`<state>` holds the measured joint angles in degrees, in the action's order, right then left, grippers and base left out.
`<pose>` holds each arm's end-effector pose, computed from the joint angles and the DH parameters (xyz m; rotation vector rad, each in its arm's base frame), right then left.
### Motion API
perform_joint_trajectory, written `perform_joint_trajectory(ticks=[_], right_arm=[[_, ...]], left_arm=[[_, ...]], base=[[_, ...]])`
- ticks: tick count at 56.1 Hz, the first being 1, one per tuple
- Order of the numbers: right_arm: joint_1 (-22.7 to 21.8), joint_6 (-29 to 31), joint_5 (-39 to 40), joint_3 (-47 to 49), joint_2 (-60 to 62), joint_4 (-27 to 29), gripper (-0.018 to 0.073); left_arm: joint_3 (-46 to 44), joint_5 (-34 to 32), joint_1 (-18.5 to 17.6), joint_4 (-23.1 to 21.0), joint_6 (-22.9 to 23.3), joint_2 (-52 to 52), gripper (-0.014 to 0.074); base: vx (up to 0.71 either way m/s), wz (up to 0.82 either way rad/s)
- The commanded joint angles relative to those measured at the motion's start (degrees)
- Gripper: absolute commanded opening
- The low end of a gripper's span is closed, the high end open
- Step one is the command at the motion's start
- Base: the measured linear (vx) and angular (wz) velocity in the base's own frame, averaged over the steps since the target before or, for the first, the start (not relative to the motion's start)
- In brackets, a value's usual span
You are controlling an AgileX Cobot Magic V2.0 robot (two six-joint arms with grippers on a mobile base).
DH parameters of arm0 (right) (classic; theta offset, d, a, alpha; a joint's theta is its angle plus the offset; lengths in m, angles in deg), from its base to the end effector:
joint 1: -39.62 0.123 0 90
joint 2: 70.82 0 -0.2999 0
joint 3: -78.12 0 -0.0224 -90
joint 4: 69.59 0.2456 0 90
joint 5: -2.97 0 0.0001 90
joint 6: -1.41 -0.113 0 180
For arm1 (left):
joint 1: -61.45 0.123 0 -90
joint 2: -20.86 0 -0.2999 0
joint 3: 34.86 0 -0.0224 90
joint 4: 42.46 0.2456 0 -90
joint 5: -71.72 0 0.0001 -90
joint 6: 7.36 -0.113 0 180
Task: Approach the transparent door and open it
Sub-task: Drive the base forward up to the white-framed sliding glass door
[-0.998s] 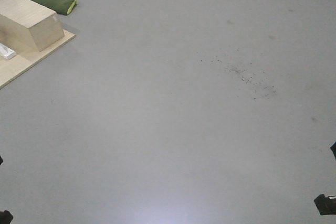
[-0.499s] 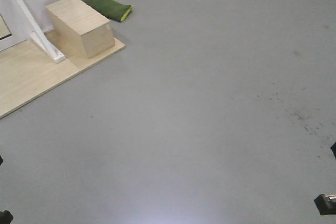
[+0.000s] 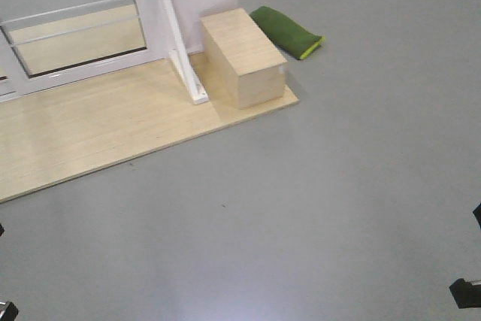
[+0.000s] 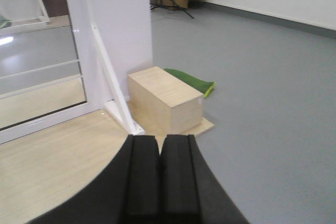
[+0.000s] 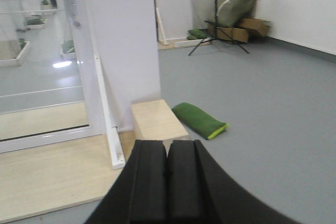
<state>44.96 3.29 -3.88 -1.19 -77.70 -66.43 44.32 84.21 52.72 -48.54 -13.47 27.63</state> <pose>0.0583 0.0062 0.1915 -0.0629 1.6233 0.0940 0.0563 -0.0113 0.1815 0.1503 1.7120 -0.1304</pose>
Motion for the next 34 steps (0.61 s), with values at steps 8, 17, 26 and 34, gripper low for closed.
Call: perform_joint_trajectory(ticks=[8,17,26,34], right_arm=[[-0.36,0.33,4.82,-0.14,0.9,-0.12,-0.0004],[-0.36,0.33,4.82,-0.14,0.9,-0.12,-0.0004],[-0.36,0.33,4.82,-0.14,0.9,-0.12,-0.0004],[-0.36,0.33,4.82,-0.14,0.9,-0.12,-0.0004]], left_arm=[[-1.49,-4.45,-0.35,-0.66,0.14,-0.79,0.0003],[-1.49,-4.45,-0.35,-0.66,0.14,-0.79,0.0003],[-1.49,-4.45,-0.35,-0.66,0.14,-0.79,0.0003],[-1.49,-4.45,-0.35,-0.66,0.14,-0.79,0.0003]], base=[[0.53,0.66],[0.52,0.6],[0.51,0.52],[0.5,0.44]])
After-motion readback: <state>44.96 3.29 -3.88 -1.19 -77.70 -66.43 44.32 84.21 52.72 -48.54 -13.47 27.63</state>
